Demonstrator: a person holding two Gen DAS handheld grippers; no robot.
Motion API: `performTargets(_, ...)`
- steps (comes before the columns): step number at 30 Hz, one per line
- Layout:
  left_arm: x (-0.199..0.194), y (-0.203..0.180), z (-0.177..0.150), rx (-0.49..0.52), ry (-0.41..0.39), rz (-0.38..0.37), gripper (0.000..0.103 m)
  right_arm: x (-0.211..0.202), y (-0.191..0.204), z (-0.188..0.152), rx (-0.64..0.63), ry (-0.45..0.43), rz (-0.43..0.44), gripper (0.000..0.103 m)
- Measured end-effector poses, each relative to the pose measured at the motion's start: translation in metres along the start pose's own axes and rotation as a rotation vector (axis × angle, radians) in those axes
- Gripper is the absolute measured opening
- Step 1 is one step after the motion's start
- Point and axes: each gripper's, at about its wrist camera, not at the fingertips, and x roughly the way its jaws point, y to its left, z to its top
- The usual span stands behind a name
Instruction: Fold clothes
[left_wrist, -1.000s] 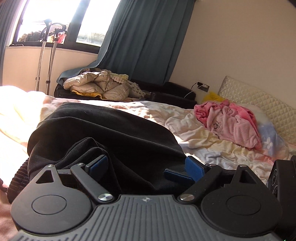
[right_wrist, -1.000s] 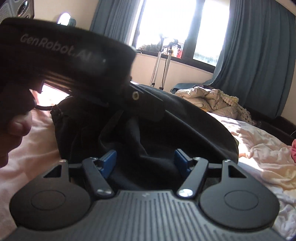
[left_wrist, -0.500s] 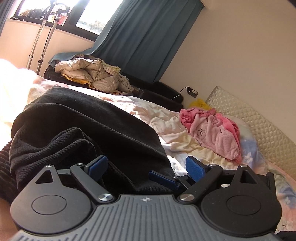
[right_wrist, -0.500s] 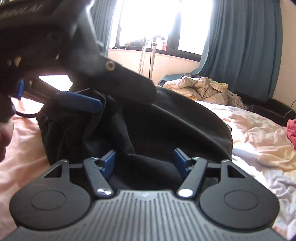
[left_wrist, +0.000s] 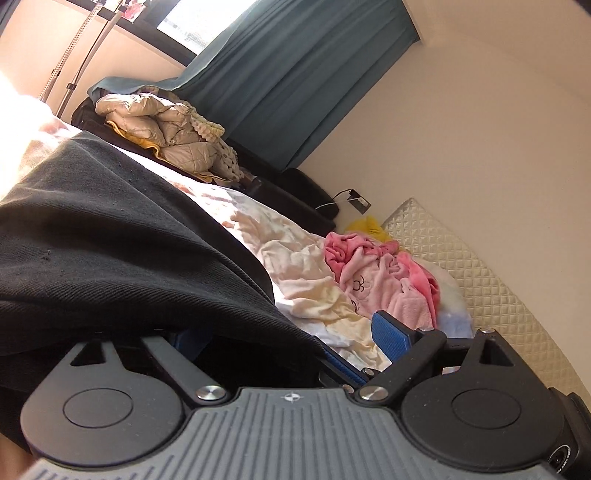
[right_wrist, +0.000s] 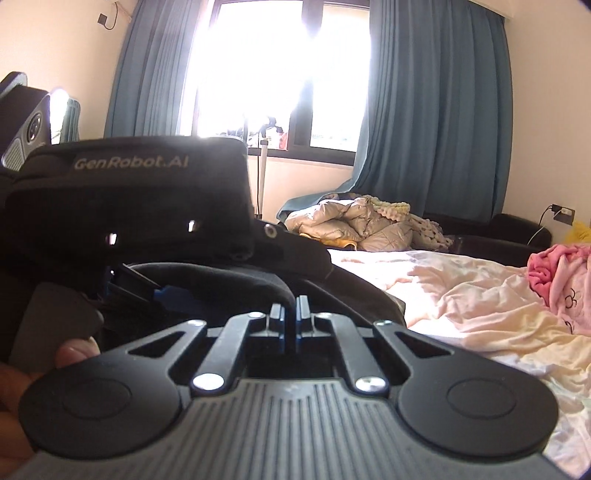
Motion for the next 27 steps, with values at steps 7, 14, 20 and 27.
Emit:
performTargets(7,-0.011,0.057,0.021,-0.22,-0.06,0.219,0.071,0.004,0.011,-0.002,-0.07,0.022,0.004,0.007)
performTargets(14,-0.029,0.073,0.028,-0.296,-0.124,0.283,0.024,0.031,0.017,-0.012,-0.205,0.096,-0.041,0.041)
performTargets(20,-0.053,0.074,0.03,-0.342,-0.186,0.24,0.01,0.043,0.017,-0.037,-0.251,0.107,-0.122,0.024)
performTargets(27,-0.056,0.075,0.028,-0.299,-0.127,0.357,0.011,0.04,-0.003,-0.057,-0.34,0.221,-0.275,0.022)
